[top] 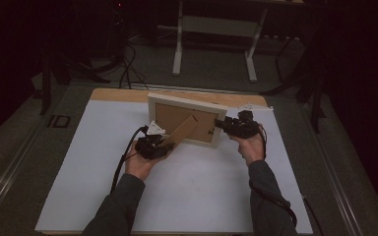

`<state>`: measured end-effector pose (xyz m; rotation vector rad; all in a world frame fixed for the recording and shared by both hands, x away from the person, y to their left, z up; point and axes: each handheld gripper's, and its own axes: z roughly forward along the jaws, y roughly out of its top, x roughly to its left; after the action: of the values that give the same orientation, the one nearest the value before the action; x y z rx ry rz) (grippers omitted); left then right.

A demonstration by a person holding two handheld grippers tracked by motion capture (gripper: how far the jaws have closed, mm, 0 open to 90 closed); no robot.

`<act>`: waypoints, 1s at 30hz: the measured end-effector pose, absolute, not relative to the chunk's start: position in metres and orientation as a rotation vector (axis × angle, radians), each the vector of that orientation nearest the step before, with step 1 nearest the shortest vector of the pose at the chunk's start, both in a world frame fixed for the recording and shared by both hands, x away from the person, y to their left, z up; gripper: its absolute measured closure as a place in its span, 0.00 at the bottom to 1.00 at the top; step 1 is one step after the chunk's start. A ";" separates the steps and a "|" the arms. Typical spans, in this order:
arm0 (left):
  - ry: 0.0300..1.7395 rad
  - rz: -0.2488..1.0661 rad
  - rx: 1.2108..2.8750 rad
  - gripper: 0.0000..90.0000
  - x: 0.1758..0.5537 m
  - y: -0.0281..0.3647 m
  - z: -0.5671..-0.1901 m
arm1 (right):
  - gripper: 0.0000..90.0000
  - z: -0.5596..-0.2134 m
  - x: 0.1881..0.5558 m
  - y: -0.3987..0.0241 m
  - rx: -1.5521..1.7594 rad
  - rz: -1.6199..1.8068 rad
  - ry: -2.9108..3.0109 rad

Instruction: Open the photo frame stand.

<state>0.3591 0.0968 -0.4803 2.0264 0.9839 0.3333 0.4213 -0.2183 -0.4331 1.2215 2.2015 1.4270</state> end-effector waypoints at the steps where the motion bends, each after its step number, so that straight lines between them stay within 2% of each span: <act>1: 0.962 0.325 2.023 0.81 0.355 0.096 -0.480 | 0.63 -0.433 0.421 -0.219 1.219 1.429 2.209; 11: 0.910 0.329 2.029 0.83 0.340 0.093 -0.481 | 0.61 -0.436 0.419 -0.224 1.212 1.493 2.245; 17: 0.905 0.325 2.014 0.83 0.337 0.092 -0.483 | 0.60 -0.451 0.419 -0.224 1.224 1.473 2.288; 30: 0.891 0.308 2.028 0.86 0.329 0.090 -0.494 | 0.58 -0.451 0.413 -0.222 1.161 1.431 2.294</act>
<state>0.3285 0.0896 -0.4939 2.0279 0.8914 0.3082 0.4128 -0.2222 -0.4508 1.1605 2.2936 1.4308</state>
